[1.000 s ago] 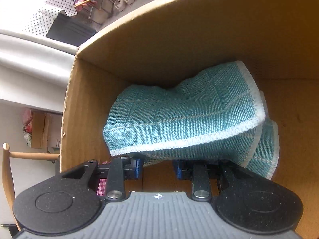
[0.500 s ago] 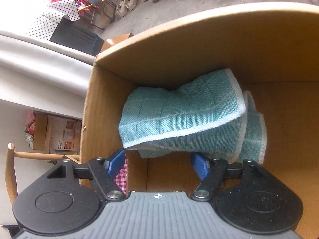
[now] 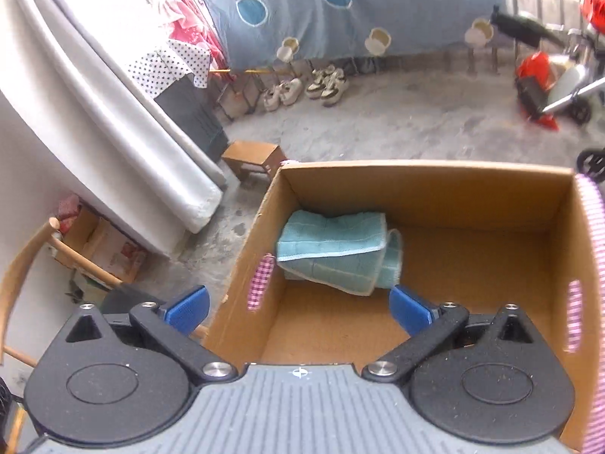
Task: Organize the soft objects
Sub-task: 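Grasp the blue bandage box with the right gripper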
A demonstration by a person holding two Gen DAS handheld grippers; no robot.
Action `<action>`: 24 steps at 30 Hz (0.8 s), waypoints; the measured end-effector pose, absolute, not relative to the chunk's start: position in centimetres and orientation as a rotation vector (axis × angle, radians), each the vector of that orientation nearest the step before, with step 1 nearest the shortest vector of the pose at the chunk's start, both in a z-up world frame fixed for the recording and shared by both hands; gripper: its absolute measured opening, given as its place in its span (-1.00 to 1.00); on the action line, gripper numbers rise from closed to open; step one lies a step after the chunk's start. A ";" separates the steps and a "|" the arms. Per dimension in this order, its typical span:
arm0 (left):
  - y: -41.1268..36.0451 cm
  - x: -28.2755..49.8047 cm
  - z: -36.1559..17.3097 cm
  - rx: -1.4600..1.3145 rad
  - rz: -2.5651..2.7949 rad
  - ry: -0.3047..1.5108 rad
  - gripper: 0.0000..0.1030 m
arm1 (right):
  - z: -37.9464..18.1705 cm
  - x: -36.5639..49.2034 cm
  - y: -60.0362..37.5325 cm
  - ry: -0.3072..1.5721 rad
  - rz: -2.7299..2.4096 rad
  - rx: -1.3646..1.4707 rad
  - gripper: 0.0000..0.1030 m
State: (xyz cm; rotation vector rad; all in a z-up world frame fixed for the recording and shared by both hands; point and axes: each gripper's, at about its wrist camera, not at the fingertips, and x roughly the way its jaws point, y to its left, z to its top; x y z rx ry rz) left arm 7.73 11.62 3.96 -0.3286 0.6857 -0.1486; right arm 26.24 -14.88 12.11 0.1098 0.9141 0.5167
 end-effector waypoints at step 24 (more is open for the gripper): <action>2.2 8.3 -0.5 0.036 -0.424 0.776 0.85 | -0.8 14.3 -18.0 0.914 0.436 0.305 0.26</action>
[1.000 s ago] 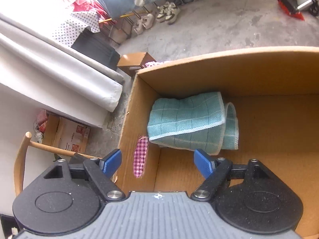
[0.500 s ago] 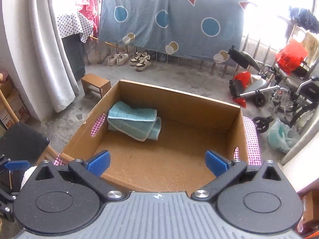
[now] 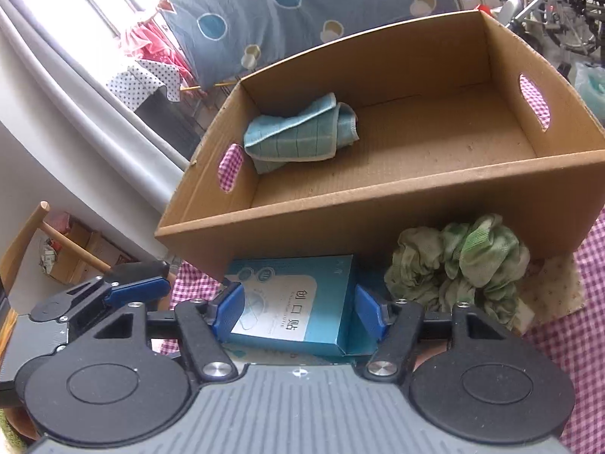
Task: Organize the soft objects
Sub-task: 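Grasp the blue bandage box with the right gripper, then carry the bandage box into the cardboard box beside the towel, release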
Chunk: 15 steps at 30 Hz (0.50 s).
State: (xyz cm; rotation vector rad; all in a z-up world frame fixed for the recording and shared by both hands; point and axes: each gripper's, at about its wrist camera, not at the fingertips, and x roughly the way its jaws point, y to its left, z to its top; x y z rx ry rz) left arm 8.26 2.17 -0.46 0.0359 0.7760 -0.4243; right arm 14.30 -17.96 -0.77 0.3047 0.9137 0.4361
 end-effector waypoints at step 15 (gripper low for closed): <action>-0.7 10.4 -3.1 0.162 -0.466 0.871 0.53 | -3.5 16.3 -17.3 0.980 0.446 0.305 0.05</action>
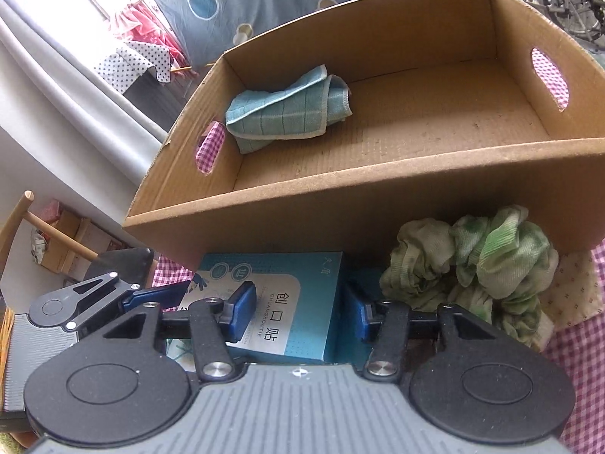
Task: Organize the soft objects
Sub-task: 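Carry the bandage box into the cardboard box beside the towel, release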
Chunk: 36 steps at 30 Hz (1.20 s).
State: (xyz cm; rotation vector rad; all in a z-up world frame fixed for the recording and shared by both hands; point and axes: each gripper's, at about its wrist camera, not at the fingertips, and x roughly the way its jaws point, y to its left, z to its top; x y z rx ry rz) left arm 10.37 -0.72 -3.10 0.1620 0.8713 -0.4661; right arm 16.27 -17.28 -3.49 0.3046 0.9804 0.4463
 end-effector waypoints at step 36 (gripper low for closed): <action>-0.6 19.7 4.7 0.200 -0.380 0.772 0.51 | 4.6 30.1 -16.0 0.990 0.538 0.255 0.05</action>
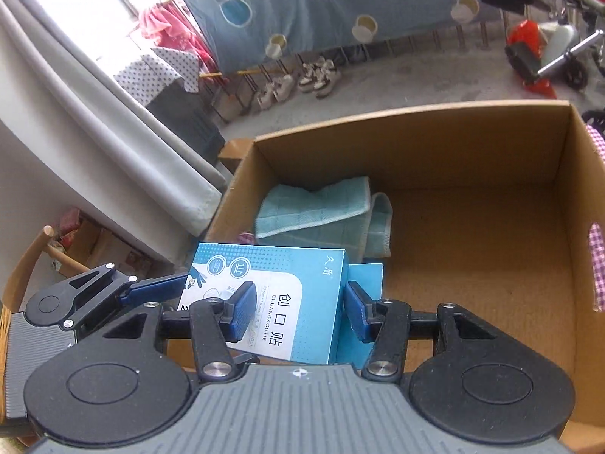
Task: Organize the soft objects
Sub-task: 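Carry the bandage box into the cardboard box beside the towel, release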
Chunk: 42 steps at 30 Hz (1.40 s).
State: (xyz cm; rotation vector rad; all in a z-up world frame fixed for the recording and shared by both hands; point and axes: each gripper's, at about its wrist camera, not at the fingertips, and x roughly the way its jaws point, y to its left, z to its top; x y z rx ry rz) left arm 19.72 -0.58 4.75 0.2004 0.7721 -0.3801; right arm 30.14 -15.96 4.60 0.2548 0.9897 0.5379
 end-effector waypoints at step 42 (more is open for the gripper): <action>8.2 13.3 1.9 -0.117 -0.243 0.779 0.99 | -4.1 35.3 -7.5 1.280 0.463 -0.003 0.06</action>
